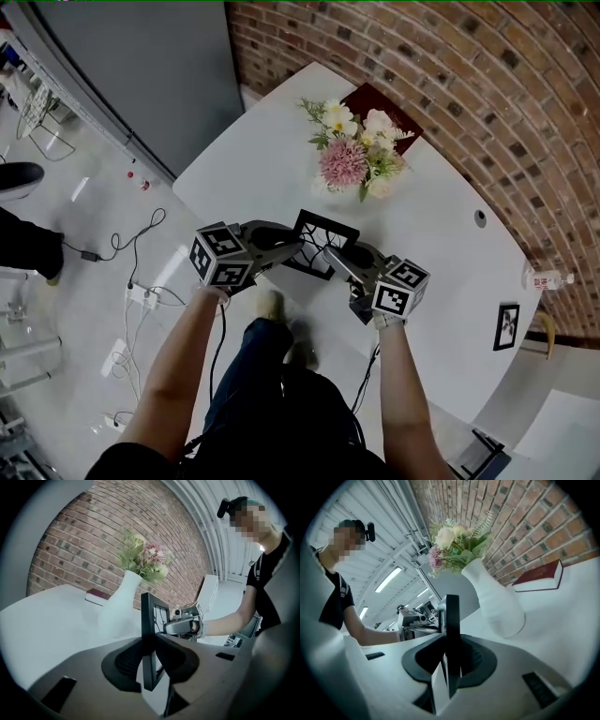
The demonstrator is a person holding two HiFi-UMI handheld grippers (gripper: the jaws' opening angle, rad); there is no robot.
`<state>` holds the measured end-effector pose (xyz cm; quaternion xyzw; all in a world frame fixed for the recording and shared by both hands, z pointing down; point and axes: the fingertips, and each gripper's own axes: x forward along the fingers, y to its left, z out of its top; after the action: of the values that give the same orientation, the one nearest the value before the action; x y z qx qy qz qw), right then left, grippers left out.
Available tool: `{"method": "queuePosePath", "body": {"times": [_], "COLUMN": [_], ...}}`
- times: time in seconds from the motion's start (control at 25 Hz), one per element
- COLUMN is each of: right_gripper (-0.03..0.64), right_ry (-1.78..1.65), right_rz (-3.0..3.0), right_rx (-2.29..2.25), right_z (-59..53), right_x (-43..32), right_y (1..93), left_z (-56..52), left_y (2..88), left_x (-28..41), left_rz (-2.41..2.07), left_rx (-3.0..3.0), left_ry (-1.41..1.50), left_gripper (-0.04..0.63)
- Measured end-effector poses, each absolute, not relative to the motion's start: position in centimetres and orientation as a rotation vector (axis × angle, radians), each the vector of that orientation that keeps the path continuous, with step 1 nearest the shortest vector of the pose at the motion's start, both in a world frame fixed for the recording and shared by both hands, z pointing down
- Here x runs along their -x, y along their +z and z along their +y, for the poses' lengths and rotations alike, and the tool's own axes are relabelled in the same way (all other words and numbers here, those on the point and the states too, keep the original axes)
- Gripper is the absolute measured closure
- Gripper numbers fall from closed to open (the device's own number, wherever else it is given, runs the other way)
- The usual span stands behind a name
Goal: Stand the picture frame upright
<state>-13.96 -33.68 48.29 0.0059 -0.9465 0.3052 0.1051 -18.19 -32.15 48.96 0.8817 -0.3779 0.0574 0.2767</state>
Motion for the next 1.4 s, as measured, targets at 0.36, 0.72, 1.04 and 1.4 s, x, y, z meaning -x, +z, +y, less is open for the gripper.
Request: {"method": "queuePosePath", "body": {"times": [0.36, 0.72, 1.04, 1.4], "right_gripper": [0.53, 0.505, 0.473, 0.445], "right_ry": [0.758, 0.479, 0.195, 0.122], "right_rz": [-2.832, -2.832, -2.762, -2.723], "right_rx": [-0.169, -0.348, -0.561, -0.728], "right_z": [-37.0, -39.5, -40.8, -42.3], "right_x": [15.8, 16.4, 15.9, 15.5], "right_y": [49.1, 49.6, 50.2, 50.3], "left_z": [-35.6, -38.1, -39.3, -40.6], "left_y": [49.9, 50.9, 51.6, 51.6], "left_x": [20.1, 20.8, 20.5, 20.6], "left_rz": [-1.002, -1.015, -1.036, -1.047], "left_rx": [-2.44, -2.537, -2.623, -2.647], "left_ry": [0.195, 0.278, 0.382, 0.383], "left_gripper": [0.502, 0.499, 0.5, 0.5]}}
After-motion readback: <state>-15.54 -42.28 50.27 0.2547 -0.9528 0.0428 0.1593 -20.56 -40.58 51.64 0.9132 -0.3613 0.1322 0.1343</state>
